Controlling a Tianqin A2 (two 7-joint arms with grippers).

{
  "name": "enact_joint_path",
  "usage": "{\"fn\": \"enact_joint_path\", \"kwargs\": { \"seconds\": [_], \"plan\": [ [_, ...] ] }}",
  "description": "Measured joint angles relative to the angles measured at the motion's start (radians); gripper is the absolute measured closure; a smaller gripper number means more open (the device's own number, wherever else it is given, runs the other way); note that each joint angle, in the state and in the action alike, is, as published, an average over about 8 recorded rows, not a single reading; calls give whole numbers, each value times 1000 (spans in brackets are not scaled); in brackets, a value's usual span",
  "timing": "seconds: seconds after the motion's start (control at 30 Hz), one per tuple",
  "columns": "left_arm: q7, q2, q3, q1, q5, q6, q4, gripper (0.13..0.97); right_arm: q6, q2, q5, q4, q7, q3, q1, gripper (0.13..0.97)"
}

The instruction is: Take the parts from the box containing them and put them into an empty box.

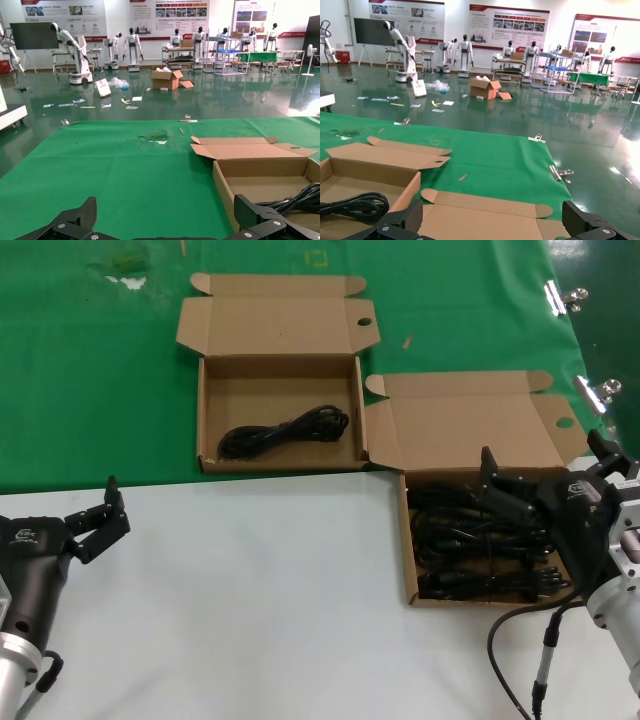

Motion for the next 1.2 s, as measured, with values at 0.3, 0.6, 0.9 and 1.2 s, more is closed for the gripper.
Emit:
{"fn": "enact_joint_path", "kwargs": {
  "seconds": [0.3,0.6,0.9,1.2],
  "plan": [
    [0,0,0,0,0,0,0,132,0,0,0,0,0,0,0,129],
    [0,0,0,0,0,0,0,132,0,0,0,0,0,0,0,129],
    [0,0,0,0,0,0,0,132,0,0,0,0,0,0,0,129],
    [0,0,0,0,0,0,0,132,0,0,0,0,0,0,0,129]
  ]
}}
